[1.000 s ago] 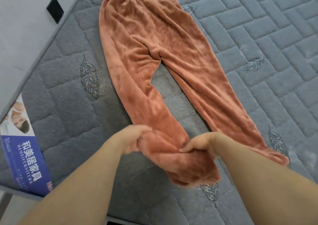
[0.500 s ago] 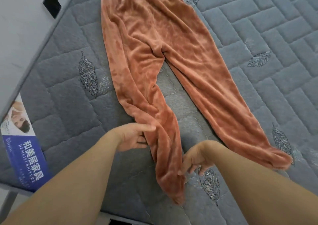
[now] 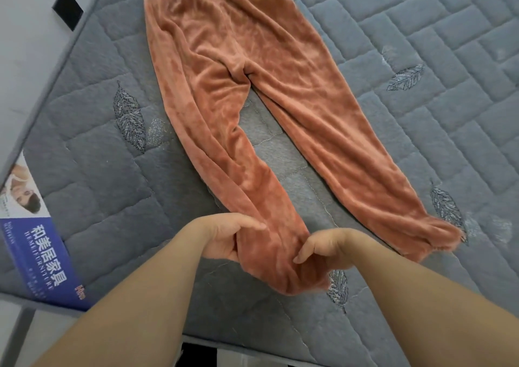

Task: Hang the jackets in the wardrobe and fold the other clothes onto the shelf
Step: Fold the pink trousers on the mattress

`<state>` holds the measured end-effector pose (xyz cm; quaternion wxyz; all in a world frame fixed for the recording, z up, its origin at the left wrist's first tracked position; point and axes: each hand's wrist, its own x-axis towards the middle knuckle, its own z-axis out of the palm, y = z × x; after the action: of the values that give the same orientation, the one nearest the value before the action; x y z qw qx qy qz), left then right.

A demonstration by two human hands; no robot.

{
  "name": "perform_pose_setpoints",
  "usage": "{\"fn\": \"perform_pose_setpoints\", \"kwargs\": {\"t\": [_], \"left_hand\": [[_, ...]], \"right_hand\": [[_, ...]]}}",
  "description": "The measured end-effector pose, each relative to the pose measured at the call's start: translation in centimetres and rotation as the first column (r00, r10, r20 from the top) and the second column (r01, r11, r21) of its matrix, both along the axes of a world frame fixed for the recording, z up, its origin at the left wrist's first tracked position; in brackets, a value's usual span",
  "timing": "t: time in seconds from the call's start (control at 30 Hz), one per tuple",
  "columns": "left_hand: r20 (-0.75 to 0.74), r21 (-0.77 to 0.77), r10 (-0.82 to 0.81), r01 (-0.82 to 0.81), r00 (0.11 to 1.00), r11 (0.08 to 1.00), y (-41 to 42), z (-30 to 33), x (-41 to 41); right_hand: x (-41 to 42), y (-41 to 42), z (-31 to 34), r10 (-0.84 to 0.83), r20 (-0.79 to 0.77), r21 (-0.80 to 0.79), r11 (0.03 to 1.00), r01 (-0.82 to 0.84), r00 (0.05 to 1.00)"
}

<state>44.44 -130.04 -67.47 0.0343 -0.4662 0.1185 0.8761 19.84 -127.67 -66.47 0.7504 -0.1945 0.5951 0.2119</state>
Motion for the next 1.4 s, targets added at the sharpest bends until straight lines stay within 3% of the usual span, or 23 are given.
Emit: {"fn": "perform_pose_setpoints", "kwargs": {"t": [0.1, 0.17, 0.27, 0.33, 0.4, 0.5, 0.57, 0.63, 0.7, 0.77, 0.8, 0.9, 0.97, 1.0, 1.07, 1.13, 1.23, 1.33, 1.4], "left_hand": [[0.018, 0.122, -0.029, 0.027, 0.999, 0.992, 0.4, -0.3, 0.0], [0.116, 0.104, -0.121, 0.109, 0.986, 0.989, 0.7, -0.7, -0.2], [0.379, -0.026, -0.247, 0.278, 0.892, 0.960, 1.3, -1.9, -0.5], [0.506, -0.087, -0.313, 0.409, 0.804, 0.908, 1.4, -2.5, -0.5], [0.537, -0.086, -0.349, 0.462, 0.768, 0.883, 1.2, -2.8, -0.3], [0.506, -0.031, -0.511, 0.607, 0.694, 0.794, 0.6, -2.4, 0.5], [0.493, 0.001, -0.550, 0.632, 0.674, 0.775, -0.2, -2.2, 1.3], [0.530, -0.021, -0.379, 0.459, 0.758, 0.888, -1.5, -2.2, 2.4], [0.586, -0.184, 0.033, 0.094, 0.810, 0.978, -3.4, -2.7, 3.4], [0.549, -0.397, 0.439, -0.240, 0.711, 0.886, -5.7, -3.2, 4.2], [0.523, -0.478, 0.554, -0.315, 0.648, 0.820, -6.8, -3.4, 4.5], [0.536, -0.603, 0.627, -0.263, 0.565, 0.753, -9.3, -3.1, 4.4], [0.593, -0.683, 0.571, -0.021, 0.567, 0.730, -10.6, -2.2, 3.4], [0.610, -0.716, 0.547, 0.102, 0.573, 0.691, -11.5, -1.5, 2.4], [0.592, -0.773, 0.549, 0.225, 0.589, 0.592, -13.5, 0.2, -0.4], [0.559, -0.811, 0.551, 0.269, 0.620, 0.519, -15.8, 1.9, -4.4], [0.500, -0.839, 0.477, 0.269, 0.723, 0.472, -18.6, 3.5, -12.2], [0.415, -0.821, 0.395, 0.150, 0.820, 0.551, -20.7, 3.3, -21.1], [0.404, -0.777, 0.271, 0.172, 0.873, 0.606, -21.1, 2.1, -25.9]], "right_hand": [[-1.6, 0.2, 0.4, -0.013, 0.028, 0.102, 0.995, 0.010, 1.000], [-2.2, 0.6, 0.5, 0.036, -0.023, 0.073, 0.997, -0.034, 0.999], [-2.6, 1.3, -0.2, 0.006, -0.178, -0.181, 0.983, -0.039, 0.984], [-2.7, 1.6, -0.8, 0.140, -0.278, -0.336, 0.913, -0.233, 0.950], [-2.4, 1.7, -1.5, 0.275, -0.316, -0.375, 0.843, -0.386, 0.908], [-0.6, 1.6, -1.7, 0.441, -0.381, -0.276, 0.785, -0.555, 0.813], [1.1, 1.0, -1.6, 0.379, -0.503, -0.342, 0.738, -0.582, 0.777], [3.2, 0.0, -1.3, 0.214, -0.568, -0.568, 0.597, -0.566, 0.795], [5.9, -1.1, -0.8, 0.200, -0.486, -0.702, 0.490, -0.516, 0.851], [9.0, -1.3, -0.8, 0.413, -0.432, -0.653, 0.470, -0.594, 0.802], [10.4, -1.0, -0.8, 0.510, -0.450, -0.582, 0.455, -0.674, 0.733], [13.1, 0.1, -1.3, 0.566, -0.572, -0.435, 0.404, -0.805, 0.593], [13.4, 0.0, -1.2, 0.531, -0.566, -0.441, 0.451, -0.776, 0.631], [12.8, -0.3, -1.0, 0.483, -0.518, -0.462, 0.537, -0.706, 0.706], [10.5, -1.3, 0.0, 0.281, -0.386, -0.485, 0.748, -0.453, 0.879], [6.4, -2.5, 1.2, 0.012, -0.256, -0.505, 0.851, -0.144, 0.966], [-2.3, -4.5, 2.5, -0.233, -0.184, -0.469, 0.875, 0.123, 0.955], [-12.9, -6.0, 2.5, -0.302, -0.295, -0.508, 0.853, 0.119, 0.907], [-19.6, -6.5, 2.5, -0.275, -0.509, -0.570, 0.818, -0.080, 0.816]]}}
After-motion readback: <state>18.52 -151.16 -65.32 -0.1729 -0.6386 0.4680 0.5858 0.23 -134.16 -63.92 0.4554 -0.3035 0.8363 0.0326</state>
